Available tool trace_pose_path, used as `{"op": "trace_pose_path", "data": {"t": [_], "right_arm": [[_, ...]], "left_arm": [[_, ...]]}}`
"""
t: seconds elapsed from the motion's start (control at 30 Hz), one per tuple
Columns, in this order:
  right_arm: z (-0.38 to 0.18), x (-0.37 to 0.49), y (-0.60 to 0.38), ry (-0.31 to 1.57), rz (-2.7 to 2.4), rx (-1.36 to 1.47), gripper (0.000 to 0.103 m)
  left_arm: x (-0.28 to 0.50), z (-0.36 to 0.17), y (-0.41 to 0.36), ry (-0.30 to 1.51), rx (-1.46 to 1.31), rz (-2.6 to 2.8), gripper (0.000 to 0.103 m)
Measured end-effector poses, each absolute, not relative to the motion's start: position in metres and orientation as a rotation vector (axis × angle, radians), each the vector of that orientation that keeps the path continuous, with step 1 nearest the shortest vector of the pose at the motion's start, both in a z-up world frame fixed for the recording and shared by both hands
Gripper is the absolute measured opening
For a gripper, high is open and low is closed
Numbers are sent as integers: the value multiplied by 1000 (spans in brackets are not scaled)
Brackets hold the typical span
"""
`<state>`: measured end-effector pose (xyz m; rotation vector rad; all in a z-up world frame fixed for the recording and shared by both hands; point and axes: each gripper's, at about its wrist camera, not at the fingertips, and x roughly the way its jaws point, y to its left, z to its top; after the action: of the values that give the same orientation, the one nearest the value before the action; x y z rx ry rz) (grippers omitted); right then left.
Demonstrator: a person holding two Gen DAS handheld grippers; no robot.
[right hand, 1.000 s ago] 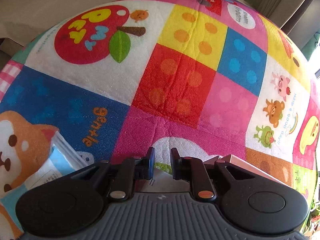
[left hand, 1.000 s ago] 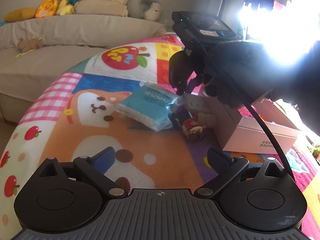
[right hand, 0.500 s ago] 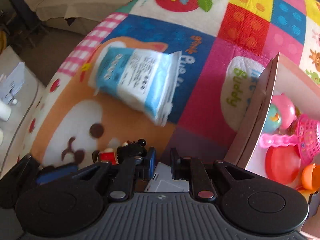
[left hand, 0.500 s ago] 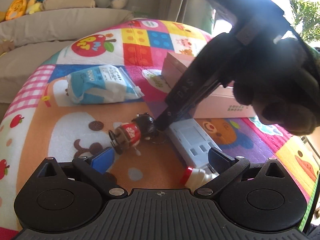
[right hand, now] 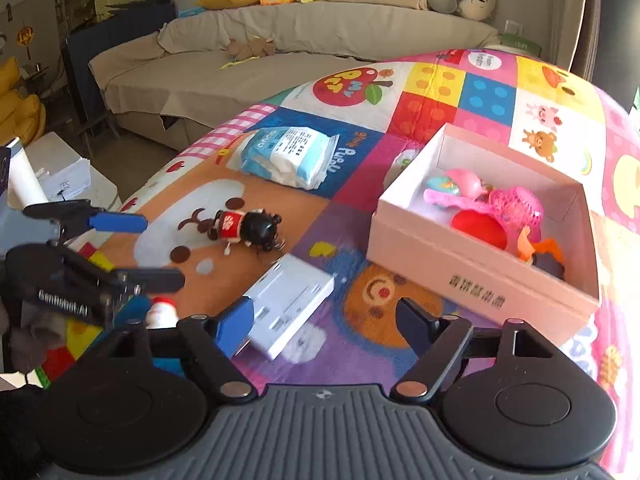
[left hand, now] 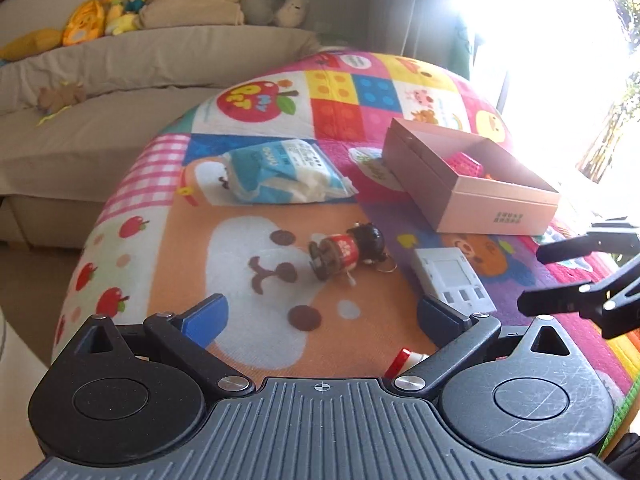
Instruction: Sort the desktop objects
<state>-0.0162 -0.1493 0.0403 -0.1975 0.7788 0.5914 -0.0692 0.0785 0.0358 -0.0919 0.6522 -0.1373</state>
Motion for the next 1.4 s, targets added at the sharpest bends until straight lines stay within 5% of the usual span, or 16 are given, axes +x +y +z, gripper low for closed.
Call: {"op": "trace_pose_path", "data": {"t": [0.37,1.13,1.4], "right_arm": [[-3,-53,-164,742,488,-113,98],[2,-1,-93,765,511,-218,93],[-4,-16,-143,680,271,-376,93]], "left_arm": [[-109,33,42,709,36,-318,103],[-98,17,32,723,185,-213,103],[-92,17,45,710,164,-166,103]]}}
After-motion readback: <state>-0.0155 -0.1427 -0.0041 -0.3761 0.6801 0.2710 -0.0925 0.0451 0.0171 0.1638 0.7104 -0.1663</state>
